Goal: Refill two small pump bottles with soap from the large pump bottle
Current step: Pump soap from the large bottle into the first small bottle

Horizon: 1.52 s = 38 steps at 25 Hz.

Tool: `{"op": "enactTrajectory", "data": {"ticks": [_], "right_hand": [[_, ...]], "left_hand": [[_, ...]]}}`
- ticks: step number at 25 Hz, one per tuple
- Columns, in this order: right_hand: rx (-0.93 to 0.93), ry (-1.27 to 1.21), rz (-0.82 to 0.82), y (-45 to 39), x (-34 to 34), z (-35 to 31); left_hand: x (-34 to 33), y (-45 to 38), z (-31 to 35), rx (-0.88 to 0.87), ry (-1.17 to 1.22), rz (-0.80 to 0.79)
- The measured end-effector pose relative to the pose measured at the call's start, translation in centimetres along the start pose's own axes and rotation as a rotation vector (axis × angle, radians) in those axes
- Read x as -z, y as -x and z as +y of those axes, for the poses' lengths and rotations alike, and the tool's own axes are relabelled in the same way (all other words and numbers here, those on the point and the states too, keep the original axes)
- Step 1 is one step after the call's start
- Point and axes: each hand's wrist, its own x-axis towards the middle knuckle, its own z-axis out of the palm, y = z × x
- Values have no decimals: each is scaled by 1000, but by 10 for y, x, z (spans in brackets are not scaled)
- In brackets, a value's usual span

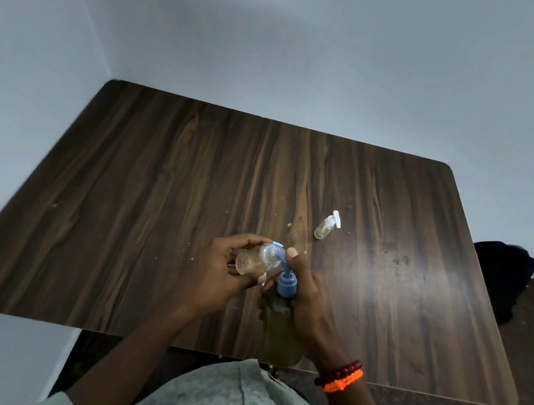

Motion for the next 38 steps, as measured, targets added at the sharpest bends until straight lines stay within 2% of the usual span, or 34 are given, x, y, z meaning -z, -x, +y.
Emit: {"op": "enactTrajectory", "data": {"ticks": [4,8,15,21,26,32,38], "right_hand": [[41,-19,-17,3,-4,-5],[-51,-7,69,7,-4,-5],[19,34,-29,6,-4,-14],[8,77,16,4,-2,-2],[20,48,-52,6,-1,-5],[-51,37,30,10,-6,-2],[-26,4,-28,10,-5,-6]], "left_hand": [[2,-1,-1,5,0,5],[1,-1,0,10,-22,-18],[4,-5,-6,14,-25,-21],[2,-3,-6,11,-20,-66],[3,-5,-8,6,7,-31],[-1,-2,-15,58,-13,-69],[3,-2,-11,36,-2,-60]]}}
